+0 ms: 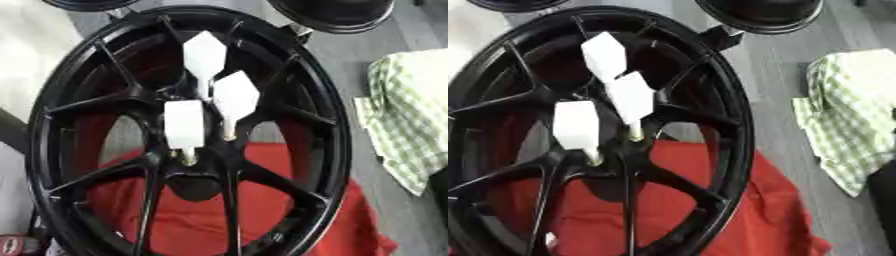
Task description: Pull the pin out of the wheel hub.
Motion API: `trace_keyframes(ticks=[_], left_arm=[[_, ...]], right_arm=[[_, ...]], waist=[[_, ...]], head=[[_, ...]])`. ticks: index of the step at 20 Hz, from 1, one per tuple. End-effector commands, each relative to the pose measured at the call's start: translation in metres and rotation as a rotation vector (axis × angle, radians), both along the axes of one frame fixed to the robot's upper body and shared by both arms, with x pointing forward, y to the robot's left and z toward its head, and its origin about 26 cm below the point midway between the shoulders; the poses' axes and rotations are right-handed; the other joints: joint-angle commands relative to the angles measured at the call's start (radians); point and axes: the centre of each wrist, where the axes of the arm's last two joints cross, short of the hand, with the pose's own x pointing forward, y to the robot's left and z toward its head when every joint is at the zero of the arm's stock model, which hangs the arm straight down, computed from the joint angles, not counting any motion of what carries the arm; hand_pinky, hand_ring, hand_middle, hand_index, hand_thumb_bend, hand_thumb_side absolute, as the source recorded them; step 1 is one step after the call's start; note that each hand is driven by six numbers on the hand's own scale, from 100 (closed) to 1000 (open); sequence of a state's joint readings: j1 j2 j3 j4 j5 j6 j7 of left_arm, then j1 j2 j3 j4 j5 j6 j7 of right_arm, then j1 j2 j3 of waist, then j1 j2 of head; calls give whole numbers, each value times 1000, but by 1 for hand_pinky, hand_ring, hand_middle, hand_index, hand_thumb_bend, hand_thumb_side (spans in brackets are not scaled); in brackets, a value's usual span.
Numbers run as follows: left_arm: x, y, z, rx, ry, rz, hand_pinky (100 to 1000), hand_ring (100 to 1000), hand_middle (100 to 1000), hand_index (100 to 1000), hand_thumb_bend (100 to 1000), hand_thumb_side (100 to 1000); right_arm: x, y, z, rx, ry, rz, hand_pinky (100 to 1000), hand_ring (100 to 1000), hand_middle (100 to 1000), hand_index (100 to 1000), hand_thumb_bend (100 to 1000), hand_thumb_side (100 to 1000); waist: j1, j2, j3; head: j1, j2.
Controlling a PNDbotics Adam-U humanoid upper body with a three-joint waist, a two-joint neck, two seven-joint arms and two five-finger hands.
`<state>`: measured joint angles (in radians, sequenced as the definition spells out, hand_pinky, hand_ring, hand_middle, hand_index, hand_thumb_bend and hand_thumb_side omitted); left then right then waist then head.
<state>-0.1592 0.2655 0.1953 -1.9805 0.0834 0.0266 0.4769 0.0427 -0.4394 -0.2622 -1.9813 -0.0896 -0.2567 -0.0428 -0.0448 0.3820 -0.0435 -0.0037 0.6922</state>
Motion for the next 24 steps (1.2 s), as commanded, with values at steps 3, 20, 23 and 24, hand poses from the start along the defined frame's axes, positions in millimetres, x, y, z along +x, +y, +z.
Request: trace_keyframes(ticks=[3,20,23,24], left_arm=[[-3,4,8,32,-22,5,762,576,656,669,100,807],[-4,12,15,86,-38,37,767,576,656,669,100,795],[-4,12,17,94,-42,38,767,576,657,669,100,796],[-3,12,17,97,-42,36,767,576,656,669,100,796]], right_arm=[[-2,-19,41,-315,-105,73,866,791,610,736,100,199],[14,-10,145,-1030,-168,284,839,786,641,752,180,127],[17,-2,150,-1108,-148,321,838,786,643,753,201,136],[18,0,152,-1131,-143,333,838,786,644,753,210,140]], waist=[[1,-28,-3],[-31,-27,5],[-39,-25,10],[-41,-24,11]], head=[[-8,0],[-26,-14],[-31,-19],[-33,-22]])
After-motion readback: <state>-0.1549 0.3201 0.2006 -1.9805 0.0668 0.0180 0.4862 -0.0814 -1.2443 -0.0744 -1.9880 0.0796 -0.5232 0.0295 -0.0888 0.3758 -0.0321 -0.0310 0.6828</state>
